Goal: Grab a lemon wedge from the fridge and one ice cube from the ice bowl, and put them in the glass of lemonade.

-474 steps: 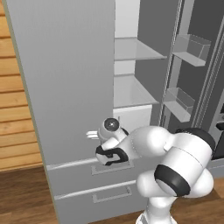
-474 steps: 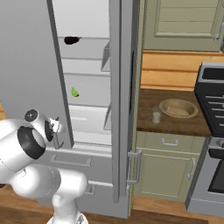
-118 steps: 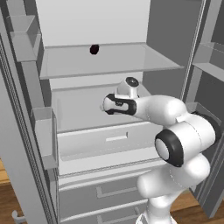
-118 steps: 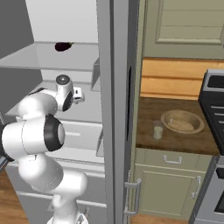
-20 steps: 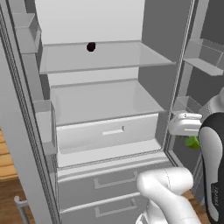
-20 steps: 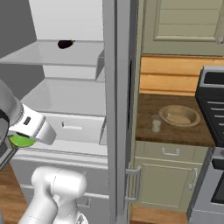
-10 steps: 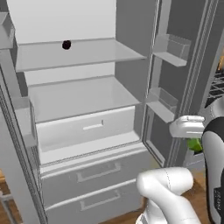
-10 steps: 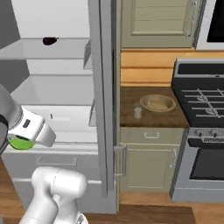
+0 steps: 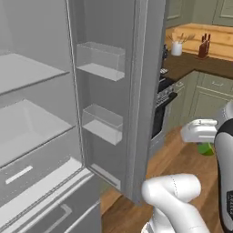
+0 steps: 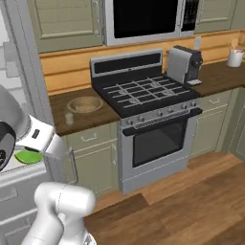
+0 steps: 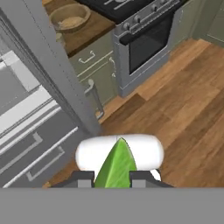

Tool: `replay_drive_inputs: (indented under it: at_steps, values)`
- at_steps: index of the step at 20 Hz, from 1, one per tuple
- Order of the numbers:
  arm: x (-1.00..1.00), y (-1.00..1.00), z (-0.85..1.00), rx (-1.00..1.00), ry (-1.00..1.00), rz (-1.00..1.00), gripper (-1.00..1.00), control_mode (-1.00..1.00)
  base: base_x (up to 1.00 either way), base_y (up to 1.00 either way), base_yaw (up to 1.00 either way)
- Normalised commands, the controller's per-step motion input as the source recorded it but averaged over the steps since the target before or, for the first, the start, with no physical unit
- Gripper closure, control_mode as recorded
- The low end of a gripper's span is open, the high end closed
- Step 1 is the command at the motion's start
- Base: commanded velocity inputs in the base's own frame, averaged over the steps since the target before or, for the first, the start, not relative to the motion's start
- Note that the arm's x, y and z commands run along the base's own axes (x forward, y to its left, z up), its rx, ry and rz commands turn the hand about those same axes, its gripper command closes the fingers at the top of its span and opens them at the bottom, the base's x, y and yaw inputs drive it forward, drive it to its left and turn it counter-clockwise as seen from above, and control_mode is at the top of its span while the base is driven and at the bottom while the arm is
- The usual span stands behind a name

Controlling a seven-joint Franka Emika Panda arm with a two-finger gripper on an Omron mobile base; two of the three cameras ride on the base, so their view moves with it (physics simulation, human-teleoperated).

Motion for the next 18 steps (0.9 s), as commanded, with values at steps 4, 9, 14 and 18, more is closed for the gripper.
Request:
replay_drive_inputs:
  at_steps: [4,9,14,18]
  values:
    - [0.0,0.0,0.0,0.0,0.0,0.0,1.0,1.0,0.77,-0.32,-0.47]
    - [0.0,0.0,0.0,0.0,0.0,0.0,1.0,1.0,1.0,-0.06,-0.03]
    - [0.0,0.0,0.0,0.0,0.0,0.0,1.0,1.0,0.99,-0.08,0.3]
    - [0.0,0.0,0.0,0.0,0.0,0.0,1.0,1.0,0.44,-0.26,0.75]
